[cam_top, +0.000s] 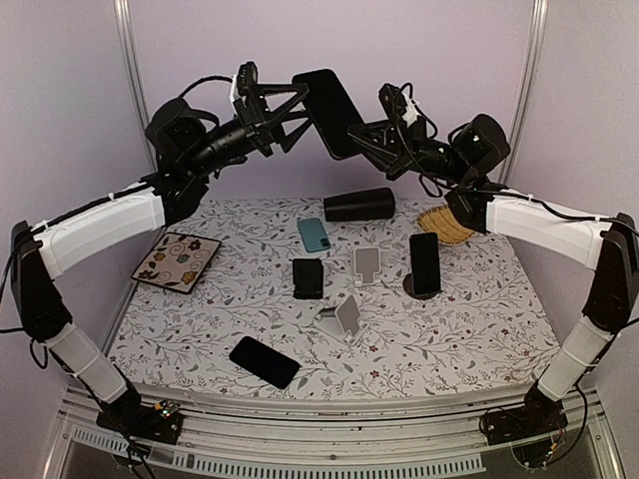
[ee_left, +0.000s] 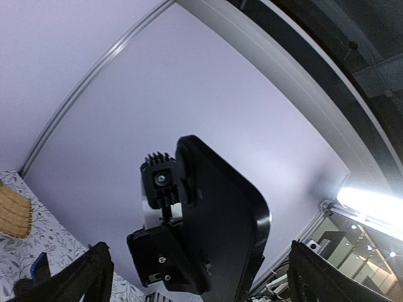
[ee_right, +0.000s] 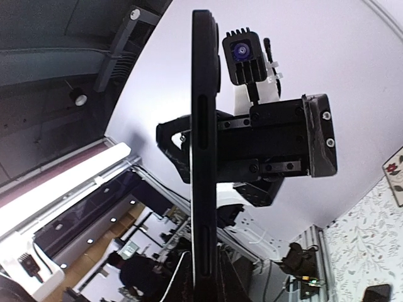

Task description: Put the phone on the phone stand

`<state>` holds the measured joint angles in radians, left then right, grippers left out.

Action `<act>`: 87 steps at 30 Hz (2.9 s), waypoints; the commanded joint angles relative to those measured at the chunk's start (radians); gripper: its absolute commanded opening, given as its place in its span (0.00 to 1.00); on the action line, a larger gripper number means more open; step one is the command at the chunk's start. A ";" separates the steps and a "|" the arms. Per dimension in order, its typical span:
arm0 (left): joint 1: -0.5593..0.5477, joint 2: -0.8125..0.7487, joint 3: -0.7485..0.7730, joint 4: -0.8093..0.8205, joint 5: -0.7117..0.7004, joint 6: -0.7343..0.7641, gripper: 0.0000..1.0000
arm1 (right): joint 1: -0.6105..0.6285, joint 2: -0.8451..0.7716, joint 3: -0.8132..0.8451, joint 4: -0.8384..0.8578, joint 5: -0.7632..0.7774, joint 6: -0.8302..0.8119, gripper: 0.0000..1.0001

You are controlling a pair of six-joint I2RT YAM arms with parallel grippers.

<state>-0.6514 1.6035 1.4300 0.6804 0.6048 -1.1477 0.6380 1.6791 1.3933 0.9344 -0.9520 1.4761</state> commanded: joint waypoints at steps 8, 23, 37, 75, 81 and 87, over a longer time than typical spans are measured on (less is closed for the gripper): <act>0.075 -0.061 0.148 -0.601 0.013 0.304 0.83 | 0.002 -0.170 -0.030 -0.609 0.137 -0.719 0.02; 0.057 0.101 0.456 -1.031 0.061 0.486 0.50 | 0.002 -0.270 -0.231 -0.533 0.215 -0.806 0.02; 0.023 0.161 0.504 -1.183 0.131 0.590 0.39 | -0.002 -0.286 -0.317 -0.465 0.210 -0.806 0.02; 0.053 0.563 0.773 -1.285 0.215 1.208 0.00 | -0.041 -0.559 -0.372 -1.083 0.644 -0.965 0.98; 0.073 0.626 0.782 -1.286 0.194 1.325 0.00 | -0.040 -0.595 -0.343 -1.145 0.678 -0.934 0.99; 0.099 0.703 0.807 -1.232 0.213 1.371 0.00 | -0.041 -0.574 -0.251 -1.214 0.702 -0.919 0.98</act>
<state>-0.5732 2.2665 2.1830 -0.6159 0.7929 0.1532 0.5991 1.1011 1.0576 -0.2234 -0.2867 0.5407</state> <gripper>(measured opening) 0.065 0.984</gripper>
